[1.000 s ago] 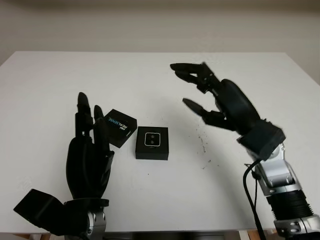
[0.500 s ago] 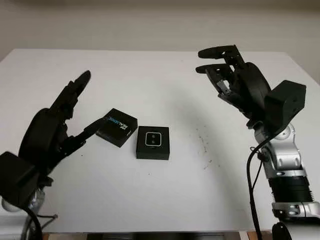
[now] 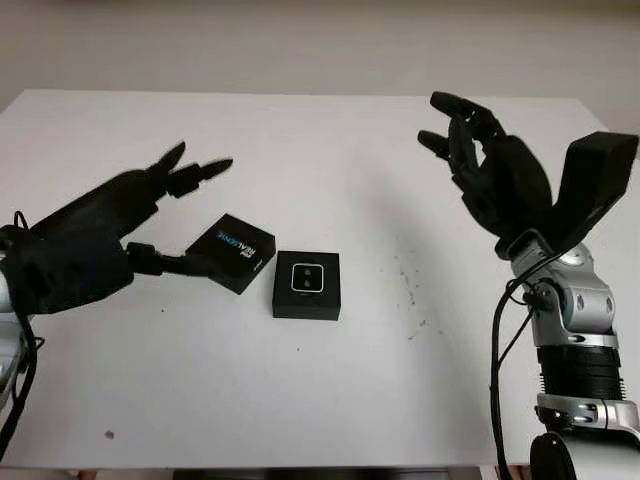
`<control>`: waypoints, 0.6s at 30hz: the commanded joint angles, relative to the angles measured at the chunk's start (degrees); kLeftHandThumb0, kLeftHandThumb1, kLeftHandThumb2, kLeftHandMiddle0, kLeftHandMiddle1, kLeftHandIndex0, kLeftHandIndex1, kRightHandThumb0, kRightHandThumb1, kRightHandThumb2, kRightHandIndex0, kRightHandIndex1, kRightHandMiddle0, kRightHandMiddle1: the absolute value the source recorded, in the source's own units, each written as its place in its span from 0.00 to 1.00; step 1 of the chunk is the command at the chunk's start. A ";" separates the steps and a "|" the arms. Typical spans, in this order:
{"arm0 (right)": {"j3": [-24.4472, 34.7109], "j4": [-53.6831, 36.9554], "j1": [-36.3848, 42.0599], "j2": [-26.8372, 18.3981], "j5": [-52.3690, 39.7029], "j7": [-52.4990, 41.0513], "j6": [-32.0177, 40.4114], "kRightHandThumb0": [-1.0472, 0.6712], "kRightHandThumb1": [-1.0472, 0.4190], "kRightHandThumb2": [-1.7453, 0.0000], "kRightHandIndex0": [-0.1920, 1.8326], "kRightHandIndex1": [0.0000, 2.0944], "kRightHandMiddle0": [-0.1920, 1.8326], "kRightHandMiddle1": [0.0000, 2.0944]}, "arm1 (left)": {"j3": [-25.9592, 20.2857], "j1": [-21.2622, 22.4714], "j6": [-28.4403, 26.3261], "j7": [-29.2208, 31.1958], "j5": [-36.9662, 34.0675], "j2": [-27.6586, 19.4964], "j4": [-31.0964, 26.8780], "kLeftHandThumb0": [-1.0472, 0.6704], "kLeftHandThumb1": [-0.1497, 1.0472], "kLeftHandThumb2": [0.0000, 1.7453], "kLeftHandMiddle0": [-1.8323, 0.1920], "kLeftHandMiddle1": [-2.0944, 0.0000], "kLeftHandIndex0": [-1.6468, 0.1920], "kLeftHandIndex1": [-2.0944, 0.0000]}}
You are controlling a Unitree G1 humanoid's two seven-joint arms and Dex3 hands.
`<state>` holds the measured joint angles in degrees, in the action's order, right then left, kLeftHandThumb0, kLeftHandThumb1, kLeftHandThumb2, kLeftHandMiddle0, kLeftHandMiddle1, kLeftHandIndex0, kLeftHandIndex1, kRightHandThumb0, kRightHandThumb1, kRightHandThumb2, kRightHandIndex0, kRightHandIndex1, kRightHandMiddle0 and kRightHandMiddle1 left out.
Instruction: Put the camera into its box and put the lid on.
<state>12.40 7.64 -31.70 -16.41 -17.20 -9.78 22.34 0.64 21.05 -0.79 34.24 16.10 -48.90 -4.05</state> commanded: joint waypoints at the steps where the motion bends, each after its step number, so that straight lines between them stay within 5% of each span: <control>1: 0.95 -1.23 -1.05 0.49 -0.63 0.85 0.82 0.25 0.00 0.61 0.01 0.43 0.00 0.43 | 1.66 2.49 3.51 -1.21 1.66 -0.02 3.06 0.27 0.85 0.03 0.91 0.98 0.86 0.98; 18: 0.96 -2.83 0.54 0.94 0.53 3.01 2.25 0.26 0.00 0.60 0.00 0.43 0.00 0.44 | 10.17 14.86 19.62 -3.85 9.53 3.23 25.59 0.34 0.83 0.03 0.91 0.98 0.91 0.99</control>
<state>13.50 5.63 -31.45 -15.66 -16.78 -6.86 24.59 10.27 34.09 18.12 30.20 25.32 -45.92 20.70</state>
